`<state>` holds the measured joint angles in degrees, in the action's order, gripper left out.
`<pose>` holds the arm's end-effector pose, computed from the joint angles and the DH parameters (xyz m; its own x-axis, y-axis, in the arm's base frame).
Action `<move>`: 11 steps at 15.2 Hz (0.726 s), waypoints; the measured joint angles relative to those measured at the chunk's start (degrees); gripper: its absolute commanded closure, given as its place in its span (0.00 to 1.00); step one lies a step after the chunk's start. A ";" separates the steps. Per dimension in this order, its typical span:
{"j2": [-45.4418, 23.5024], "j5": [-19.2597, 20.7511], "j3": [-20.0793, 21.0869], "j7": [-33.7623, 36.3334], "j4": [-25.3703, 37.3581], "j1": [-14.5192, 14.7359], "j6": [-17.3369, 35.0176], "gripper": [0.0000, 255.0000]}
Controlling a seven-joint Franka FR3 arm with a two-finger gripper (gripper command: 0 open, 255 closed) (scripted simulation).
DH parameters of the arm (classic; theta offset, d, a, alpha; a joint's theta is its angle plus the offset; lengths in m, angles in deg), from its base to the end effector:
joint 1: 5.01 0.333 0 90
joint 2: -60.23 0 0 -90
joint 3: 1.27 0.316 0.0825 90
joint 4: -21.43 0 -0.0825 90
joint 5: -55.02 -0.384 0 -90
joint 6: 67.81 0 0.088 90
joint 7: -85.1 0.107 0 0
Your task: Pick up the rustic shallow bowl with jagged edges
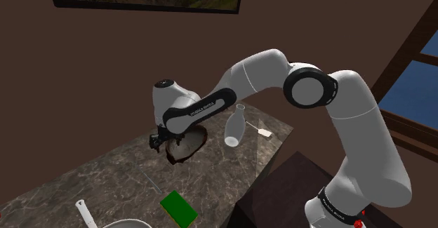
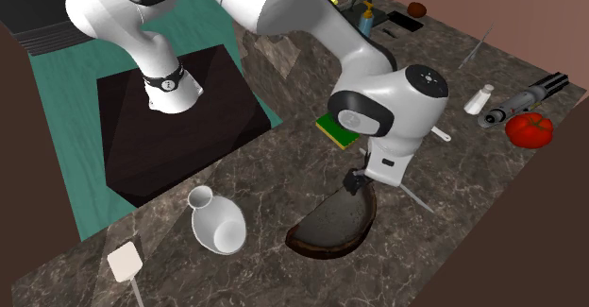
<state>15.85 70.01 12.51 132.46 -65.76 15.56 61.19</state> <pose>0.6027 0.3711 0.2088 0.9922 -0.1241 0.0111 -0.1245 -0.9916 0.0357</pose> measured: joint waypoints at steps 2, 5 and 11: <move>-0.76 0.18 -0.17 0.08 0.01 0.07 0.75 0.00; -1.25 0.27 -0.24 0.20 0.30 0.21 0.95 1.00; -1.29 0.28 -0.25 0.22 0.36 0.24 0.96 1.00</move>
<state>14.56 70.29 12.26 132.68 -65.39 15.80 62.15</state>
